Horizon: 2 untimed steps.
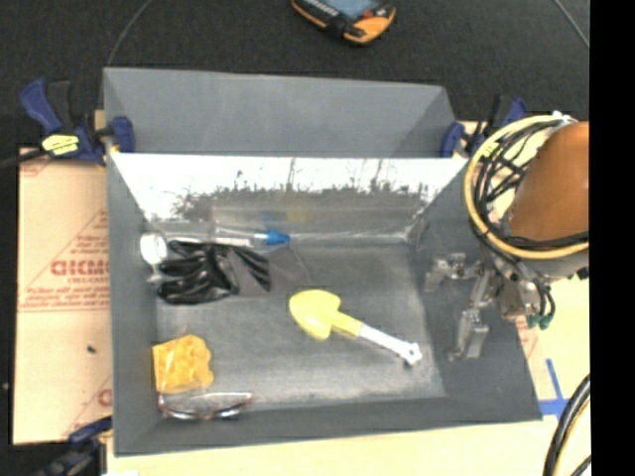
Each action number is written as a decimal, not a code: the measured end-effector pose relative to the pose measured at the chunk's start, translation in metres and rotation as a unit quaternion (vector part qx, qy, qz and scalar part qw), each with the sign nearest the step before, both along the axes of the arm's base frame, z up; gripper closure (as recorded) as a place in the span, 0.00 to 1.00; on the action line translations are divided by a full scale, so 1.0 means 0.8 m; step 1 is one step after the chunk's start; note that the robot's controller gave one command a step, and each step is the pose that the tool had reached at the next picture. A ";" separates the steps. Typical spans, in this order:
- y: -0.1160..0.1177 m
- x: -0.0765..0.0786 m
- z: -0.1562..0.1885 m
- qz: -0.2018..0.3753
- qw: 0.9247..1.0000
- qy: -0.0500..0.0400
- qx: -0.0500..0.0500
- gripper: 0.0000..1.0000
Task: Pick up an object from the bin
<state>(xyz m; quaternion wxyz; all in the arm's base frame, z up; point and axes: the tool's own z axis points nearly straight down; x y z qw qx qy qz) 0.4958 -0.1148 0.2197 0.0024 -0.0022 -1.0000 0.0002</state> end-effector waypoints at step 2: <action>0.111 0.058 -0.170 0.001 1.000 -0.005 0.000 0.00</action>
Offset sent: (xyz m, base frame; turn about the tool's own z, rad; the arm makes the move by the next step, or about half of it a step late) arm 0.0470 0.0968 -0.1497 -0.0038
